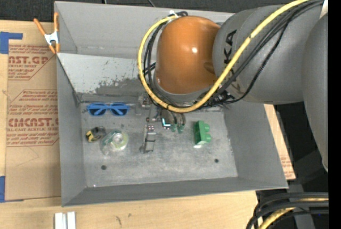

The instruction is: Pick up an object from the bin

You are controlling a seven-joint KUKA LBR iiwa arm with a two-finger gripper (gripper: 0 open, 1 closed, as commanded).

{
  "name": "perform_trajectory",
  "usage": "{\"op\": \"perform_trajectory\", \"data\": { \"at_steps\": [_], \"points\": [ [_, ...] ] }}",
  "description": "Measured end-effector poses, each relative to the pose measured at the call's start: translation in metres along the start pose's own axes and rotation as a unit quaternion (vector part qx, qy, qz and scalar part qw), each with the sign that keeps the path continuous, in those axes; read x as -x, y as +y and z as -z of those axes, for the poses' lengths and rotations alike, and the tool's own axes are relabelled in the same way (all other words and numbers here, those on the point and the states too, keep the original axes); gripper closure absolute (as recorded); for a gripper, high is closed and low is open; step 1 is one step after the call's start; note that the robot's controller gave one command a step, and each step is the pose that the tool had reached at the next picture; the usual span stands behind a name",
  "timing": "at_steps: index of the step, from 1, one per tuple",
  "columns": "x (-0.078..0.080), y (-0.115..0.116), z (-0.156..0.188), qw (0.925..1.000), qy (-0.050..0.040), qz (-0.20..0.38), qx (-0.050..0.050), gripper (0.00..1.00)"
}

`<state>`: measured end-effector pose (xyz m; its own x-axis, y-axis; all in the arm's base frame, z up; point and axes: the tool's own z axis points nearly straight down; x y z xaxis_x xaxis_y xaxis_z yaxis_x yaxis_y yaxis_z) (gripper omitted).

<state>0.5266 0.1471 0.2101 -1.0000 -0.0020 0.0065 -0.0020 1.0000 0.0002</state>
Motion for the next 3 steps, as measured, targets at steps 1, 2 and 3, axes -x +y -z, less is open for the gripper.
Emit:
{"op": "perform_trajectory", "data": {
  "at_steps": [1,2,3],
  "points": [
    [0.037,0.038,-0.145,0.9974,-0.0013,0.072,0.000,0.00],
    [0.038,0.038,-0.140,0.9975,-0.0022,0.071,0.000,1.00],
    [0.060,0.017,0.039,0.9988,-0.0088,0.048,0.001,1.00]
  ]
}}
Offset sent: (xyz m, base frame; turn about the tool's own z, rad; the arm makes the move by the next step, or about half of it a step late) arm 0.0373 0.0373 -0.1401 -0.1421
